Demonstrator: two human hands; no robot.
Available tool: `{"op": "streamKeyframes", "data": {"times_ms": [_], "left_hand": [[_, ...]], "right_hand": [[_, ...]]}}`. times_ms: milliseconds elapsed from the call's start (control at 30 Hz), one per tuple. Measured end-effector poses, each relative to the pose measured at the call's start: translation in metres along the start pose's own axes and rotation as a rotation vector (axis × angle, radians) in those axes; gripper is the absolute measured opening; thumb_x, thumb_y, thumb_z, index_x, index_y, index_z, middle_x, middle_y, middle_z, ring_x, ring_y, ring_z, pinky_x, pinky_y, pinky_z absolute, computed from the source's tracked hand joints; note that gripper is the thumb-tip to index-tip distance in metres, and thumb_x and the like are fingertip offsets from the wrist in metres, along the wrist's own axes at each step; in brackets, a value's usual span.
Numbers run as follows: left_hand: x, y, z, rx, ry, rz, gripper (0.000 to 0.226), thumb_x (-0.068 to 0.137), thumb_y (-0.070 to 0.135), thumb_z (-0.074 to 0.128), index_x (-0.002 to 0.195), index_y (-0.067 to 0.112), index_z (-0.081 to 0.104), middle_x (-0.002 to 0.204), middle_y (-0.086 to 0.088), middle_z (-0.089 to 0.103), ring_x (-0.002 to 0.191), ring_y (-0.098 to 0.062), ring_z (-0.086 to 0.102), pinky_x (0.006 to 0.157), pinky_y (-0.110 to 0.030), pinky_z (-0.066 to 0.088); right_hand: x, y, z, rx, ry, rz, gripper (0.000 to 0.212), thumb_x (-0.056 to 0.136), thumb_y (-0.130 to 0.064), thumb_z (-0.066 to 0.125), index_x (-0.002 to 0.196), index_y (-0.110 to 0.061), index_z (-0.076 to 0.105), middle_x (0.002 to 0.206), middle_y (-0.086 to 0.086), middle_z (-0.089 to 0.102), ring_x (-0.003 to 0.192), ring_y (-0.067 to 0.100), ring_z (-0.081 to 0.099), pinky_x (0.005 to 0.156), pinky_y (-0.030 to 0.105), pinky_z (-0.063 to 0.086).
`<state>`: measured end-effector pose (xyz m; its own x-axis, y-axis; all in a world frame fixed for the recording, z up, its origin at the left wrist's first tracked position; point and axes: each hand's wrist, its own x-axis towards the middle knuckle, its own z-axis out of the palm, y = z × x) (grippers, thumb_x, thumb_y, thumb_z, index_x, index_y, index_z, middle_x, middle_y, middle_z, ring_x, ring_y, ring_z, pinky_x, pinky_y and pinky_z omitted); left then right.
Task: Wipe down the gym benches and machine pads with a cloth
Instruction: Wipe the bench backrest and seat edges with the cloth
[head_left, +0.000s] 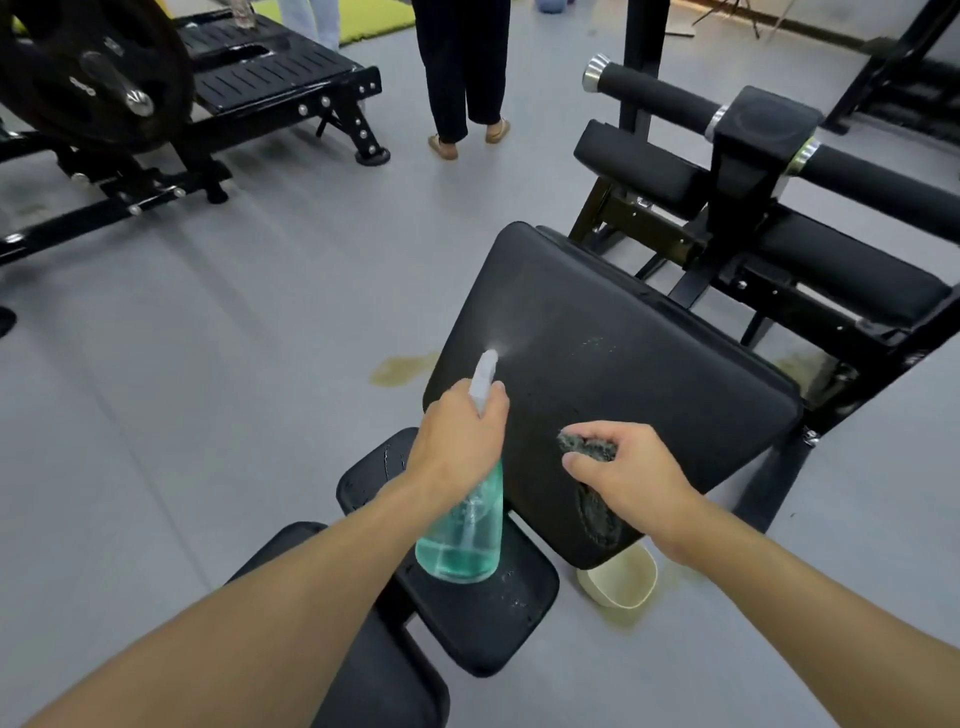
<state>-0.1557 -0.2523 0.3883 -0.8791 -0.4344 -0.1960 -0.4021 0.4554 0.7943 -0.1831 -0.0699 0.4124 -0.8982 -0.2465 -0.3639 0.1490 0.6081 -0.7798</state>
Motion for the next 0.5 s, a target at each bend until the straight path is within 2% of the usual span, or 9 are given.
{"op": "streamKeyframes", "data": {"times_ms": [67,167,233,333,433,500], "left_hand": [[0.000,-0.001,0.001,0.041,-0.051,0.027,0.037,0.099,0.050,0.038,0.101,0.021,0.061,0.065,0.004,0.054,0.059,-0.020,0.052,0.057,-0.034,0.045],[-0.009,0.000,0.004,0.034,-0.174,0.055,0.034,0.097,0.049,0.040,0.107,0.026,0.064,0.077,0.005,0.063,0.069,-0.019,0.057,0.069,-0.038,0.053],[-0.016,0.004,0.011,0.032,-0.261,0.085,0.036,0.095,0.048,0.040,0.112,0.028,0.065,0.074,0.006,0.060,0.067,-0.018,0.054,0.068,-0.036,0.051],[-0.026,0.010,0.028,0.125,-0.367,0.126,0.040,0.092,0.050,0.038,0.108,0.025,0.064,0.078,0.002,0.062,0.071,-0.022,0.056,0.076,-0.042,0.055],[-0.038,0.012,0.045,0.213,-0.513,0.146,0.050,0.092,0.053,0.035,0.126,0.025,0.060,0.082,0.000,0.063,0.066,-0.021,0.054,0.064,-0.037,0.051],[-0.046,0.010,0.052,0.260,-0.587,0.143,0.055,0.090,0.053,0.032,0.133,0.026,0.055,0.092,0.000,0.066,0.071,-0.021,0.058,0.069,-0.036,0.052]], "right_hand": [[-0.001,0.000,0.003,0.019,0.050,0.013,0.028,0.090,-0.020,0.069,0.118,-0.025,0.070,0.100,-0.010,0.068,0.087,0.004,0.063,0.066,0.014,0.048],[-0.002,0.003,0.001,0.022,0.132,0.041,0.027,0.091,-0.020,0.068,0.117,-0.025,0.070,0.100,-0.009,0.067,0.086,0.001,0.060,0.065,0.014,0.045],[-0.006,0.006,-0.004,0.007,0.203,0.068,0.026,0.091,-0.019,0.067,0.117,-0.025,0.070,0.099,-0.009,0.065,0.082,0.001,0.058,0.065,0.017,0.045],[-0.016,0.014,-0.017,-0.006,0.347,0.126,0.027,0.093,-0.017,0.064,0.120,-0.022,0.068,0.104,-0.005,0.063,0.087,0.008,0.058,0.078,0.028,0.050],[-0.028,0.027,-0.030,-0.019,0.459,0.198,0.029,0.093,-0.013,0.062,0.122,-0.017,0.066,0.109,-0.001,0.063,0.096,0.015,0.056,0.088,0.033,0.051],[-0.033,0.037,-0.035,-0.026,0.483,0.248,0.030,0.093,-0.014,0.062,0.123,-0.017,0.066,0.110,0.002,0.064,0.096,0.018,0.057,0.083,0.031,0.049]]}}
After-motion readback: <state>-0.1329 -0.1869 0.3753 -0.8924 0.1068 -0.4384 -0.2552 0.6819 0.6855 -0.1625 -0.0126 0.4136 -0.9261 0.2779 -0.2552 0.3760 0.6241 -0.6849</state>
